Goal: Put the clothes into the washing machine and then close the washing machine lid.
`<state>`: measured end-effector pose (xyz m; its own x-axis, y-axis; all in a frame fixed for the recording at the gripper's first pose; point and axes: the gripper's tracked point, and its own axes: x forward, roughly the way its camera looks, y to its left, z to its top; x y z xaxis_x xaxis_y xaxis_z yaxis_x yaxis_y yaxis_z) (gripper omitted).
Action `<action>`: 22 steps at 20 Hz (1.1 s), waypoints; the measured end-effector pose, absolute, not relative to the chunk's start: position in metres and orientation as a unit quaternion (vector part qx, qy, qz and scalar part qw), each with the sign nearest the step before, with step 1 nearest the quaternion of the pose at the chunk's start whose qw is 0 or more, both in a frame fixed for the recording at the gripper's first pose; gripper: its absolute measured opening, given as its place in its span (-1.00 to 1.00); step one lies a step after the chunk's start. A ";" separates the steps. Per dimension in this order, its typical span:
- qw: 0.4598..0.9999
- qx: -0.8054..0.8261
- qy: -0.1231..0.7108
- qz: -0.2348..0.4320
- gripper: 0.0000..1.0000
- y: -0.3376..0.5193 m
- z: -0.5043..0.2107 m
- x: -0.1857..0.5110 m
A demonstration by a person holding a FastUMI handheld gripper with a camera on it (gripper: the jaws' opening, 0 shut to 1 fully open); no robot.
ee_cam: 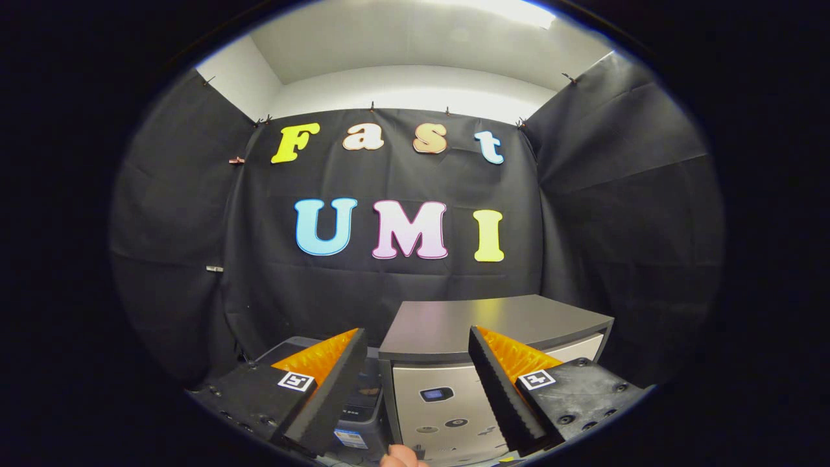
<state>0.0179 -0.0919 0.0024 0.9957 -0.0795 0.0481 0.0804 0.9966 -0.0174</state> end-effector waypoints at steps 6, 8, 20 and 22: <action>0.999 -0.006 -0.018 -0.040 0.97 -0.092 -0.006 0.018; 0.999 -0.008 -0.021 -0.032 0.96 -0.086 -0.003 0.018; 0.999 -0.021 -0.027 -0.022 0.97 -0.072 0.001 0.015; 0.999 -0.019 -0.025 -0.024 0.97 -0.073 -0.002 0.016</action>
